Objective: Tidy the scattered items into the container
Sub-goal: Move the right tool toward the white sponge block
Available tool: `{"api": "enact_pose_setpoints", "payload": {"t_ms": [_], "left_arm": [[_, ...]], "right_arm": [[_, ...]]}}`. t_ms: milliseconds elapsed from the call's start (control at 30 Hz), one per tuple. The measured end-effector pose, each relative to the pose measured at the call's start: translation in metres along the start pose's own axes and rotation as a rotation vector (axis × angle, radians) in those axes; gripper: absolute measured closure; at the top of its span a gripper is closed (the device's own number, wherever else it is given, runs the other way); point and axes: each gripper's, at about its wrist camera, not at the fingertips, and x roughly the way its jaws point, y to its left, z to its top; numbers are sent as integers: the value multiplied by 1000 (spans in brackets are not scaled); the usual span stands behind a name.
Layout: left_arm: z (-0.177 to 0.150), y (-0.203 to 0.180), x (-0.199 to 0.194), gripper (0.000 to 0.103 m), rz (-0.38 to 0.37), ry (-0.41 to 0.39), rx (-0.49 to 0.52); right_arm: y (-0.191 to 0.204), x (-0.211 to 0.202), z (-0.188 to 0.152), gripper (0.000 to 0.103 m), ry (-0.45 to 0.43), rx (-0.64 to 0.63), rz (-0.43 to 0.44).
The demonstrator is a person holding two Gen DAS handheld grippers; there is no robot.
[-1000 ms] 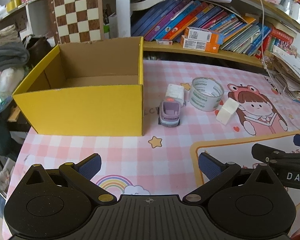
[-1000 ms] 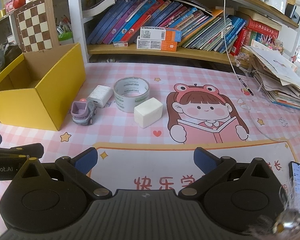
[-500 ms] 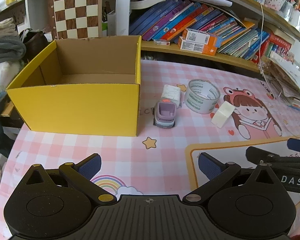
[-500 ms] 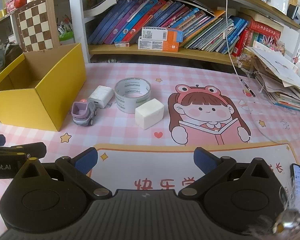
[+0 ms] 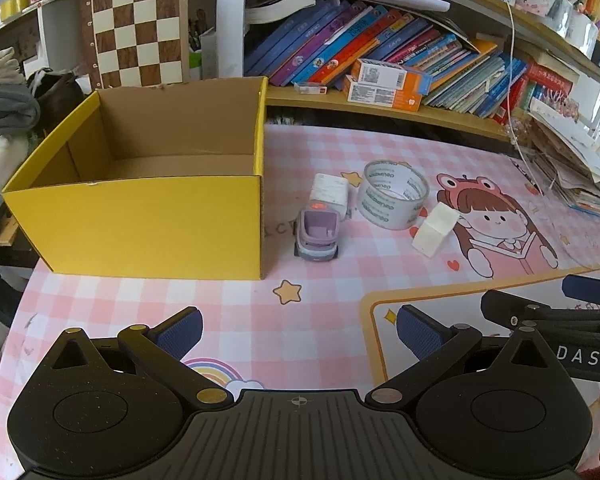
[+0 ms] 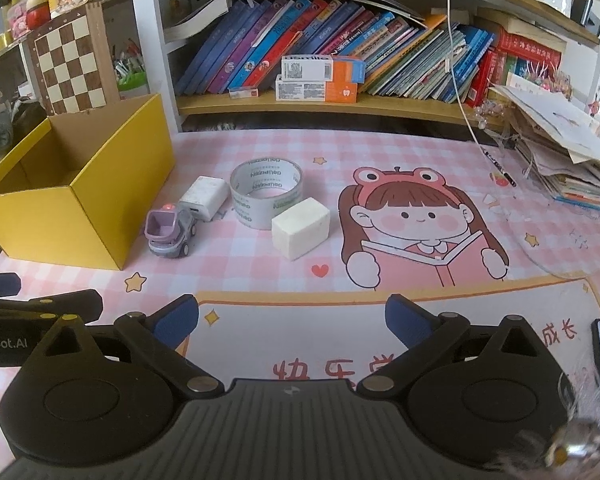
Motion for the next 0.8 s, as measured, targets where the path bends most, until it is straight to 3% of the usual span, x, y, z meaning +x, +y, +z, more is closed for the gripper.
{"api": "enact_pose_setpoints", "payload": {"t_ms": [333, 600, 800], "left_arm": [[-6, -15, -7, 0, 53, -14, 56], [-7, -23, -11, 0, 53, -23, 69], [-6, -32, -14, 0, 69, -40, 87]], "right_arm": [[-6, 0, -3, 1, 6, -9, 6], [-10, 1, -6, 1, -4, -9, 6], [-13, -4, -6, 1, -50, -25, -16]]}}
